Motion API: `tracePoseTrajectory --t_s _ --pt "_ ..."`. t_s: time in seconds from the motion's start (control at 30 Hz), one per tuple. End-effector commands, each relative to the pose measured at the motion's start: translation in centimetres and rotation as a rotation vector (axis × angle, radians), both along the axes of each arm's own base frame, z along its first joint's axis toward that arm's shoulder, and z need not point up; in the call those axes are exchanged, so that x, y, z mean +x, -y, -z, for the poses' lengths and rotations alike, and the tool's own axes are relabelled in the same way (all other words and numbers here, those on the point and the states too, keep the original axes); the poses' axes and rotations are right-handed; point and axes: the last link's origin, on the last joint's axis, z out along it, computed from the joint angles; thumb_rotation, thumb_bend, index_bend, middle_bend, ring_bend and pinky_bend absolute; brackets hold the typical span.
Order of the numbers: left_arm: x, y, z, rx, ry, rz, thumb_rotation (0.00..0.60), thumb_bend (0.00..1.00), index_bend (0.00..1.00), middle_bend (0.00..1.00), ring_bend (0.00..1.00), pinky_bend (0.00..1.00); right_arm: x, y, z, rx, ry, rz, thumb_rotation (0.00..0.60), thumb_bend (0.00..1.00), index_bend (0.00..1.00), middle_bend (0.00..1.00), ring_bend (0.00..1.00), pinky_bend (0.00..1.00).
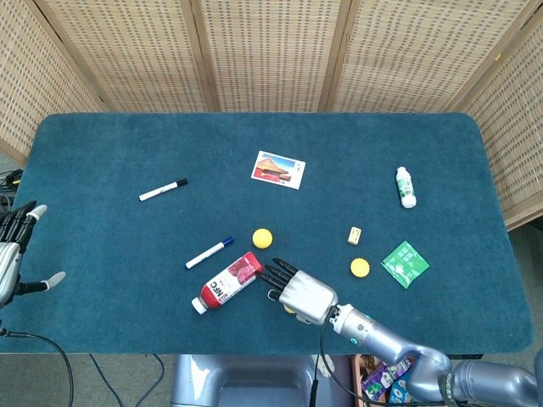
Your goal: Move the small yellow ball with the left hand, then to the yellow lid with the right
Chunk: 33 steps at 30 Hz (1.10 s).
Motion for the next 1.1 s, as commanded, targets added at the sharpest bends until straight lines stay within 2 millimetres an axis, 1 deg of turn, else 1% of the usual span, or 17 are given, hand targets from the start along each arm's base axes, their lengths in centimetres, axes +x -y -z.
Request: tracePoseTrajectory --t_s 0.03,0.37,0.53,0.83,1.1 --pt "0.0 0.0 0.1 -0.003 0.000 0.000 0.600 0.00 0.00 0.00 0.00 0.00 -0.2 0.1 1.0 0.004 -0.033 0.018 0.600 0.14 0.38 0.00 0.00 0.00" --pt "0.0 -0.1 0.1 -0.008 0.001 -0.003 0.600 0.00 0.00 0.00 0.00 0.00 -0.4 -0.1 2.2 -0.005 -0.045 0.017 0.600 0.15 0.38 0.00 0.00 0.00" --pt "0.0 -0.2 0.1 -0.006 0.002 -0.006 0.600 0.00 0.00 0.00 0.00 0.00 -0.9 0.1 3.1 -0.022 -0.056 0.004 0.600 0.16 0.38 0.00 0.00 0.00" --pt "0.0 -0.2 0.2 -0.009 0.002 -0.007 0.600 0.00 0.00 0.00 0.00 0.00 -1.5 0.0 3.8 -0.033 -0.053 -0.018 0.600 0.17 0.38 0.00 0.00 0.00" --pt "-0.1 -0.3 0.2 -0.009 0.002 -0.008 0.600 0.00 0.00 0.00 0.00 0.00 -1.9 0.0 4.4 -0.034 -0.040 -0.027 0.600 0.20 0.38 0.00 0.00 0.00"
